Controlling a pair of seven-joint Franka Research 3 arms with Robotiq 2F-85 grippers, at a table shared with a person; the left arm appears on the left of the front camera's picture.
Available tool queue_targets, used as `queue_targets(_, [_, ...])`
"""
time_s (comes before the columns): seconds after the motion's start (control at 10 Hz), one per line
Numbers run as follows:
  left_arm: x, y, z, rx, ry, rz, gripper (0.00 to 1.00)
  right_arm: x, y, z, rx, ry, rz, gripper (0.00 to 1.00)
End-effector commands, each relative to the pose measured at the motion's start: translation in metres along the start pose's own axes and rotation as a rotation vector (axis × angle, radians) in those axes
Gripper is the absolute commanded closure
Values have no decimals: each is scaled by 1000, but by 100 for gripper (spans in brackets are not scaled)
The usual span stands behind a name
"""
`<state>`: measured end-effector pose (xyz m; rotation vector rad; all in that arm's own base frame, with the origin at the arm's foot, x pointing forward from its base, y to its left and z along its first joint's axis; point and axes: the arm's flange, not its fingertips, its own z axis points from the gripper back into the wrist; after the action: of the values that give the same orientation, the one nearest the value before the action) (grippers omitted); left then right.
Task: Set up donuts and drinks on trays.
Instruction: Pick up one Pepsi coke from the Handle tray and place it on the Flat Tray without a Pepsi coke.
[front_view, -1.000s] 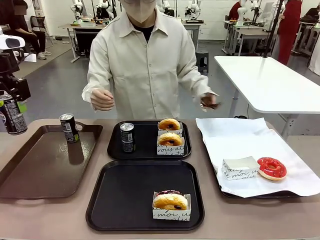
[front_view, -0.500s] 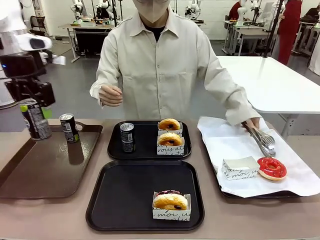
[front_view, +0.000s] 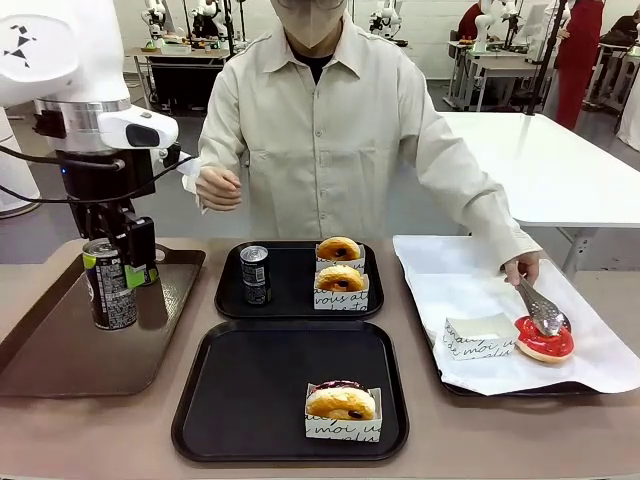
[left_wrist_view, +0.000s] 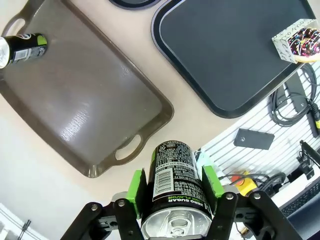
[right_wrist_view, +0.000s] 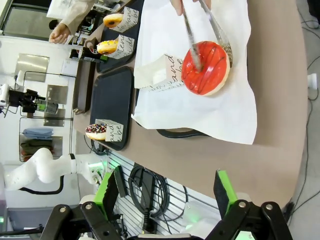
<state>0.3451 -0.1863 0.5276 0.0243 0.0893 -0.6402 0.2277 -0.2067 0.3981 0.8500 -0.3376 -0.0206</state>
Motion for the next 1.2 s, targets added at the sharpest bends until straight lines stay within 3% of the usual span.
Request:
queue_targets(0.0, [2, 3, 3, -6, -4, 7, 42, 2, -1, -1, 26, -22, 13, 0])
queue_targets(0.5, [1, 2, -1, -4, 4, 3, 42, 2, -1, -1, 26, -22, 13, 0])
queue_targets(0.8, [48, -63, -23, 2, -27, -97, 42, 2, -1, -1, 26, -22, 13, 0])
queue_targets(0.9, [67, -79, -33, -27, 13, -132, 42, 2, -1, -1, 26, -22, 13, 0])
queue_targets(1.1, [73, -90, -47, -89, -13, -125, 42, 2, -1, -1, 26, -22, 13, 0])
